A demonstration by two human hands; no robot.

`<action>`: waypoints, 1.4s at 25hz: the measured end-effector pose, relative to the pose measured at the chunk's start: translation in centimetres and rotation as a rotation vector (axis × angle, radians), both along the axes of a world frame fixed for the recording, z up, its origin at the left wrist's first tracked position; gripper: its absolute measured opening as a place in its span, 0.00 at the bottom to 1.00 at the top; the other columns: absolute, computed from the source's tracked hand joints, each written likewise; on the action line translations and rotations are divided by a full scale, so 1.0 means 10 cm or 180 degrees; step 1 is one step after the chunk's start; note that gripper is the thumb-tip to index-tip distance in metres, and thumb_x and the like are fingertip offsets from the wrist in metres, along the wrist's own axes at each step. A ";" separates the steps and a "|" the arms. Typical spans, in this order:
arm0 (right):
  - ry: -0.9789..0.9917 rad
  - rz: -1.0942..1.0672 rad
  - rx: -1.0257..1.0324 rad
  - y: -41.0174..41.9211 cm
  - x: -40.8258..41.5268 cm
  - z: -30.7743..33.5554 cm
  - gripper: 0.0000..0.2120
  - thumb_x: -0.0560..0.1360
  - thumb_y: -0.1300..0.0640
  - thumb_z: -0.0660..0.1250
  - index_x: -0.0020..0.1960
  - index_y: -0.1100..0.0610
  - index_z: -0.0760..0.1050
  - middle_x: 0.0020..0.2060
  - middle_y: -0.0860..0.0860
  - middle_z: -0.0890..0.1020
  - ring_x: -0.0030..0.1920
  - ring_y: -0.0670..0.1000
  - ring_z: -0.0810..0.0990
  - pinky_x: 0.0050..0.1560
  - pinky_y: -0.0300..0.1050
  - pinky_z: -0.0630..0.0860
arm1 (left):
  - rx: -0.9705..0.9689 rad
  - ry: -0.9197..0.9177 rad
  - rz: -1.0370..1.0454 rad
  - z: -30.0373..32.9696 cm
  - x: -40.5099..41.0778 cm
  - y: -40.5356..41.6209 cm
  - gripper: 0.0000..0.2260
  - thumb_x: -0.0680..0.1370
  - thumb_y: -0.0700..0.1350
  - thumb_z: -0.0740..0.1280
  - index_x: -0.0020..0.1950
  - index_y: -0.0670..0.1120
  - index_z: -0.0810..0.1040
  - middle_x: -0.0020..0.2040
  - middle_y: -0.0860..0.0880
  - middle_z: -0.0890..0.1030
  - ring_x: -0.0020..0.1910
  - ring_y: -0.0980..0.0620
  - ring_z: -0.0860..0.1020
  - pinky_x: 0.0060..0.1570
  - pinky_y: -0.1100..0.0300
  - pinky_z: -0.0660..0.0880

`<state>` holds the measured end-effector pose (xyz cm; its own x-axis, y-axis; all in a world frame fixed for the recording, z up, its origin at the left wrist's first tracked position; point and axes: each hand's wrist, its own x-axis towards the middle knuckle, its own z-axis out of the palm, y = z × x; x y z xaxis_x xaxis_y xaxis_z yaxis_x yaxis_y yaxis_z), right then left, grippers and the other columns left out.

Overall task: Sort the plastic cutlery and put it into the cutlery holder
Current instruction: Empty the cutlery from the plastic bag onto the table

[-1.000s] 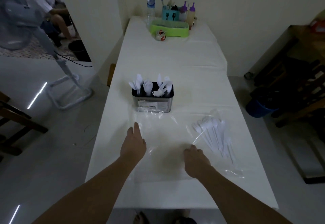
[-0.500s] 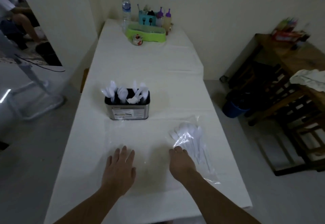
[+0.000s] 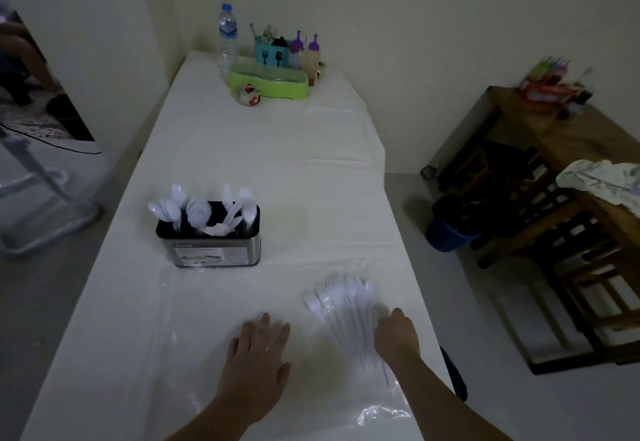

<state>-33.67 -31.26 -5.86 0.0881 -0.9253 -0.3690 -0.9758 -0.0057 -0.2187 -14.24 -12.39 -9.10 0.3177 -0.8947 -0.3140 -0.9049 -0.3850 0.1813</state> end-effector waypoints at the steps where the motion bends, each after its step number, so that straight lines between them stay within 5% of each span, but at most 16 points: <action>1: 0.0032 0.0020 0.0075 -0.02 -0.03 -0.03 0.13 0.81 0.58 0.55 0.61 0.61 0.72 0.58 0.55 0.76 0.58 0.55 0.77 0.56 0.45 0.73 | 0.0048 -0.0016 0.0002 -0.02 -0.02 -0.02 0.29 0.68 0.60 0.59 0.68 0.54 0.75 0.68 0.39 0.76 0.61 0.30 0.77 0.49 0.38 0.78; 4: -0.0303 -0.0151 0.0082 -0.08 -0.07 0.03 0.11 0.80 0.58 0.58 0.41 0.57 0.75 0.37 0.50 0.78 0.40 0.53 0.78 0.42 0.43 0.74 | 0.0089 -0.0104 -0.0025 -0.03 -0.06 -0.04 0.26 0.67 0.59 0.61 0.64 0.56 0.76 0.66 0.37 0.77 0.60 0.27 0.76 0.48 0.35 0.77; 7: -0.0614 -0.0193 0.0027 -0.09 -0.05 0.19 0.17 0.79 0.58 0.61 0.31 0.55 0.69 0.28 0.49 0.72 0.30 0.48 0.71 0.34 0.43 0.68 | 0.0071 -0.0109 -0.0053 -0.03 -0.06 -0.02 0.26 0.68 0.59 0.63 0.65 0.56 0.75 0.68 0.37 0.75 0.62 0.27 0.75 0.50 0.36 0.76; 10: -0.0983 -0.0015 -0.0073 0.01 0.01 0.46 0.15 0.80 0.55 0.62 0.35 0.56 0.74 0.31 0.49 0.77 0.31 0.47 0.73 0.35 0.42 0.70 | 0.0029 -0.0072 -0.0042 -0.02 -0.05 0.01 0.27 0.68 0.57 0.67 0.67 0.56 0.74 0.69 0.38 0.75 0.64 0.28 0.74 0.52 0.36 0.76; 17: -0.1692 0.0244 -0.0368 0.41 0.24 1.22 0.06 0.79 0.57 0.63 0.46 0.51 0.78 0.37 0.45 0.81 0.37 0.41 0.77 0.33 0.27 0.68 | 0.0021 -0.0020 0.0089 0.06 0.12 0.15 0.28 0.68 0.50 0.58 0.67 0.47 0.78 0.66 0.36 0.77 0.62 0.33 0.78 0.52 0.40 0.78; 20: -0.1607 0.0205 -0.0328 0.53 0.38 1.36 0.08 0.79 0.57 0.61 0.41 0.53 0.73 0.34 0.47 0.77 0.33 0.46 0.74 0.29 0.32 0.65 | -0.0199 0.0091 0.0292 0.12 0.22 0.35 0.29 0.74 0.49 0.59 0.76 0.49 0.67 0.76 0.39 0.66 0.74 0.33 0.64 0.67 0.39 0.68; 24: -0.1209 -0.0002 -0.0364 0.63 0.57 1.38 0.18 0.80 0.48 0.62 0.35 0.56 0.69 0.31 0.51 0.74 0.35 0.52 0.74 0.37 0.43 0.67 | -0.0088 0.0053 0.0318 0.17 0.30 0.59 0.30 0.79 0.51 0.55 0.81 0.51 0.51 0.81 0.41 0.49 0.79 0.37 0.49 0.75 0.42 0.54; 28: -0.1010 0.0247 -0.0505 0.79 0.67 1.40 0.17 0.81 0.49 0.60 0.42 0.59 0.79 0.39 0.54 0.81 0.44 0.58 0.80 0.44 0.42 0.68 | 0.0046 0.0139 0.0397 0.17 0.40 0.76 0.30 0.80 0.51 0.53 0.81 0.50 0.49 0.81 0.42 0.48 0.79 0.38 0.48 0.75 0.42 0.52; 35: -0.1577 0.0435 -0.0692 1.12 0.75 1.64 0.05 0.79 0.55 0.62 0.47 0.50 0.75 0.44 0.49 0.84 0.43 0.51 0.83 0.46 0.47 0.79 | 0.0136 0.0237 0.0196 0.09 0.54 0.95 0.29 0.79 0.51 0.54 0.80 0.48 0.53 0.81 0.42 0.48 0.79 0.38 0.50 0.76 0.43 0.54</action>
<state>-26.13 -20.05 10.53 0.3270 -0.9434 -0.0548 -0.7439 -0.2212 -0.6306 -8.84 -2.90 -8.23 0.3461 -0.8594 -0.3763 -0.8639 -0.4483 0.2294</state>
